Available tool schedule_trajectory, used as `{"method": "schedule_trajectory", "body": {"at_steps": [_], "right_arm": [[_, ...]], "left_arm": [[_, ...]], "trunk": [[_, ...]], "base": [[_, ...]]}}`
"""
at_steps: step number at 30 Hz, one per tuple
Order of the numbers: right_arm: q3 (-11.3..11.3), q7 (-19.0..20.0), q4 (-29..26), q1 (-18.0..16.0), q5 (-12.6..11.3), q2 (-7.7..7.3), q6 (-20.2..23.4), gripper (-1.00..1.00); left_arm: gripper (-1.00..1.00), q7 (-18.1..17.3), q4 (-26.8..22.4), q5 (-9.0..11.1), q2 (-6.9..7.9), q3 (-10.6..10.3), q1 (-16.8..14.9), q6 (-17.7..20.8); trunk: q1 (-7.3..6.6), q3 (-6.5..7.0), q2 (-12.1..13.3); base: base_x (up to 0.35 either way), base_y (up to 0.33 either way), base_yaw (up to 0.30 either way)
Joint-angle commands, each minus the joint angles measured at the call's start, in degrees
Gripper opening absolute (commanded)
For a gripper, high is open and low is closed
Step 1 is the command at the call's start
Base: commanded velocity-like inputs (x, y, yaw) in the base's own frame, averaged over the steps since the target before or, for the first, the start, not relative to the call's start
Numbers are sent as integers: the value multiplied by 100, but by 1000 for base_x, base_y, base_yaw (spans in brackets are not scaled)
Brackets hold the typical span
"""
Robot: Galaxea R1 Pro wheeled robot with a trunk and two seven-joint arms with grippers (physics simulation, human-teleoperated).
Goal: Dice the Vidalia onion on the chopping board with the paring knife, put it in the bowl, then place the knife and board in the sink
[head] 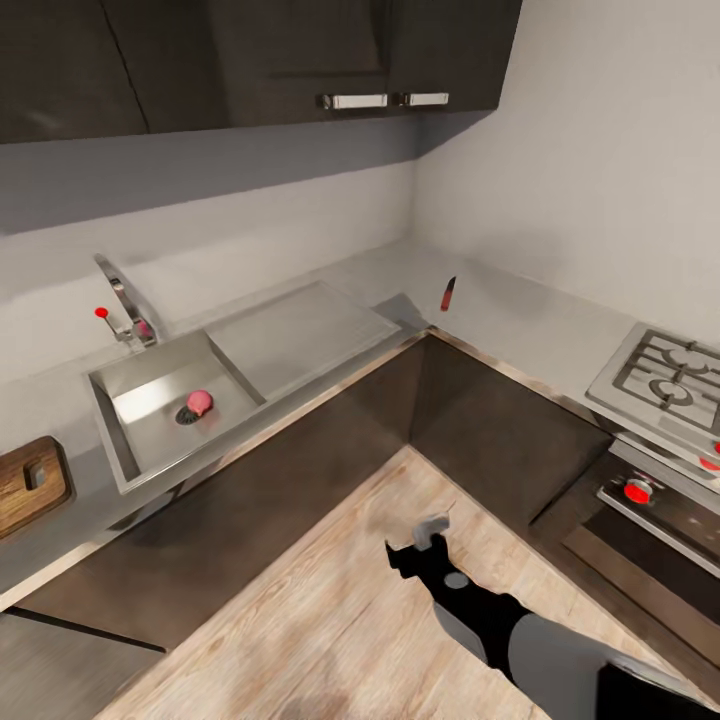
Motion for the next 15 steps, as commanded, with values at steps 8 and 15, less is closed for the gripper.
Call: {"method": "schedule_trajectory", "body": {"at_steps": [8, 15], "right_arm": [[142, 446, 720, 1595, 195, 96, -2120, 100], [133, 428, 1293, 2521, 279, 134, -2707, 100]], "left_arm": [[100, -47, 15, 62, 5, 14, -4, -30], [100, -47, 15, 62, 2, 9, -4, -28]], "trunk": [[3, -7, -10], [3, -7, -10]], "base": [[0, 0, 0], [0, 0, 0]]}}
